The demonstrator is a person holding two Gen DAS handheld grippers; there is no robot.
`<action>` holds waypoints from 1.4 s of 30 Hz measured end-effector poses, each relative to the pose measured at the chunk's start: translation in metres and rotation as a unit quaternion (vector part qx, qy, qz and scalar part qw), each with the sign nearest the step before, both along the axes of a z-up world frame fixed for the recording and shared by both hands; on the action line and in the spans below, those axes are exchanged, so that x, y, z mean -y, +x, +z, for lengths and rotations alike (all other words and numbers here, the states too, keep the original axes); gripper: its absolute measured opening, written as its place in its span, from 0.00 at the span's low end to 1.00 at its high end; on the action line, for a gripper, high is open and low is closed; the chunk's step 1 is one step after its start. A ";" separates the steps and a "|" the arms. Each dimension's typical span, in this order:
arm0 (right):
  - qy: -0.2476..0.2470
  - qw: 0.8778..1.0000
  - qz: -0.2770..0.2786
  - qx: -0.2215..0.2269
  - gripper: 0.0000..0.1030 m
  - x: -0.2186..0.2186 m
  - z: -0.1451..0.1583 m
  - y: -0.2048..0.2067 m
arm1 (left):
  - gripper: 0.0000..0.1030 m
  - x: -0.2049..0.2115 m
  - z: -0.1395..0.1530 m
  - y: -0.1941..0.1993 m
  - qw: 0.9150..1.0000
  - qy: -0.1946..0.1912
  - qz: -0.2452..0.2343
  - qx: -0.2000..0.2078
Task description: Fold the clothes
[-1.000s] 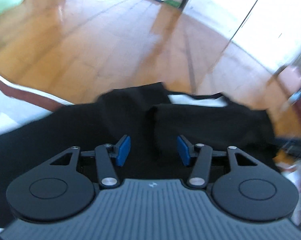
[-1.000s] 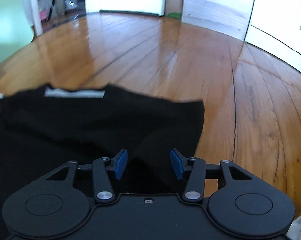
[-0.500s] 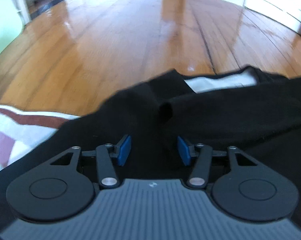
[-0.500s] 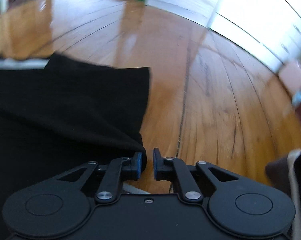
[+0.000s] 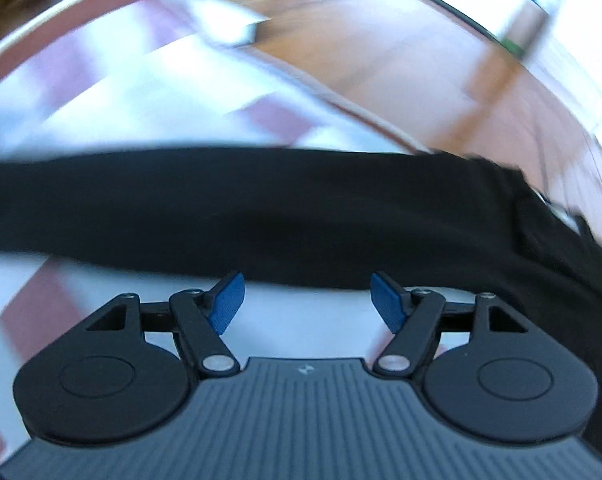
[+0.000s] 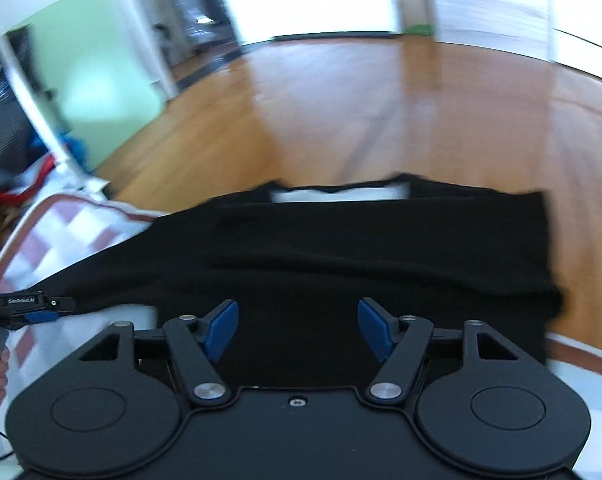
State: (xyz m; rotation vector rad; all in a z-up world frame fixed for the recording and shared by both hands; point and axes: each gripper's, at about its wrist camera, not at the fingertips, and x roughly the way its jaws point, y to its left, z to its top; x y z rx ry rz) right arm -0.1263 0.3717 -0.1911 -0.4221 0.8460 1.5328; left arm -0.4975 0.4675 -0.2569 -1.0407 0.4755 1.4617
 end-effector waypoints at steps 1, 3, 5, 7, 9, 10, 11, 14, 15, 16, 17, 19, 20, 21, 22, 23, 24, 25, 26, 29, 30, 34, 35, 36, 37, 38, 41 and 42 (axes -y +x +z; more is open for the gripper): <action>0.000 1.000 0.010 -0.001 0.69 -0.007 -0.002 -0.016 | 0.67 0.007 0.001 -0.018 1.000 0.000 0.027 0.007; -0.004 1.000 0.029 -0.010 0.69 -0.021 -0.005 -0.042 | 0.67 0.017 0.003 -0.045 0.998 0.011 0.065 -0.004; -0.002 0.999 0.044 -0.020 0.69 -0.026 -0.003 -0.068 | 0.71 0.022 0.003 -0.062 0.997 0.018 0.070 -0.037; 0.010 0.998 0.054 -0.021 0.69 -0.024 0.001 -0.089 | 0.71 0.023 0.003 -0.076 0.994 0.010 0.074 -0.077; 0.022 0.998 0.064 -0.017 0.69 -0.023 0.001 -0.103 | 0.74 0.027 0.001 -0.088 0.990 0.007 0.097 -0.103; 0.021 0.997 0.068 -0.013 0.69 -0.022 0.000 -0.107 | 0.75 0.029 0.000 -0.095 0.986 0.011 0.116 -0.117; 0.020 0.997 0.072 -0.009 0.69 -0.021 -0.001 -0.110 | 0.77 0.032 0.000 -0.102 0.982 0.017 0.137 -0.132; 0.001 0.997 0.073 0.002 0.69 -0.021 -0.008 -0.115 | 0.81 0.037 0.000 -0.121 0.967 0.051 0.179 -0.172; -0.005 0.998 0.070 0.001 0.69 -0.021 -0.010 -0.114 | 0.86 0.036 -0.001 -0.127 0.964 0.057 0.185 -0.182; -0.009 0.998 0.067 -0.005 0.69 -0.022 -0.013 -0.112 | 0.88 0.034 -0.002 -0.133 0.960 0.058 0.194 -0.192; -0.014 0.998 0.063 -0.011 0.69 -0.023 -0.015 -0.111 | 0.92 0.031 -0.005 -0.140 0.961 0.054 0.199 -0.184; -0.021 0.998 0.051 -0.026 0.69 -0.024 -0.018 -0.106 | 0.93 0.026 -0.013 -0.154 0.965 0.042 0.208 -0.151; -0.024 0.998 0.045 -0.034 0.69 -0.025 -0.019 -0.104 | 0.96 0.024 -0.018 -0.162 0.967 0.037 0.212 -0.134; -0.027 0.998 0.040 -0.041 0.69 -0.025 -0.020 -0.103 | 0.97 0.021 -0.022 -0.169 0.969 0.031 0.217 -0.117; -0.029 0.998 0.036 -0.046 0.69 -0.025 -0.021 -0.101 | 0.95 0.019 -0.023 -0.170 0.971 0.030 0.209 -0.110; -0.031 0.998 0.032 -0.048 0.69 -0.025 -0.021 -0.101 | 0.87 0.017 -0.024 -0.169 0.974 0.032 0.196 -0.108; -0.033 0.998 0.030 -0.049 0.69 -0.025 -0.021 -0.100 | 0.61 0.014 -0.023 -0.162 0.977 0.039 0.168 -0.127; -0.034 0.998 0.031 -0.046 0.69 -0.023 -0.021 -0.100 | 0.41 0.011 -0.022 -0.153 0.978 0.049 0.132 -0.156; -0.034 0.998 0.031 -0.041 0.69 -0.022 -0.021 -0.100 | 0.17 0.008 -0.021 -0.143 0.976 0.058 0.097 -0.184; -0.031 0.999 0.034 -0.013 0.69 -0.013 -0.018 -0.102 | 0.10 0.001 -0.013 -0.124 0.970 0.074 0.049 -0.226; -0.026 0.999 0.036 -0.005 0.69 -0.008 -0.018 -0.102 | 0.10 0.001 -0.004 -0.117 0.969 0.088 0.040 -0.226; -0.028 0.999 0.034 0.012 0.69 0.011 -0.021 -0.094 | 0.10 0.007 0.044 -0.080 0.964 0.160 -0.002 -0.213; -0.030 0.999 0.030 0.014 0.69 0.016 -0.022 -0.091 | 0.10 0.009 0.057 -0.065 0.962 0.177 -0.024 -0.207; -0.033 0.999 0.025 0.016 0.69 0.021 -0.023 -0.086 | 0.10 0.013 0.070 -0.046 0.959 0.194 -0.051 -0.200; -0.035 0.999 0.019 0.015 0.69 0.026 -0.024 -0.081 | 0.10 0.018 0.081 -0.024 0.956 0.206 -0.082 -0.190; -0.038 0.999 0.008 0.009 0.69 0.034 -0.025 -0.074 | 0.10 0.021 0.093 0.001 0.954 0.216 -0.117 -0.174; -0.043 0.999 -0.021 -0.008 0.69 0.056 -0.026 -0.052 | 0.10 0.026 0.120 0.070 0.941 0.245 -0.200 -0.120; -0.041 0.999 -0.027 -0.007 0.69 0.064 -0.024 -0.044 | 0.10 0.028 0.129 0.094 0.936 0.252 -0.225 -0.097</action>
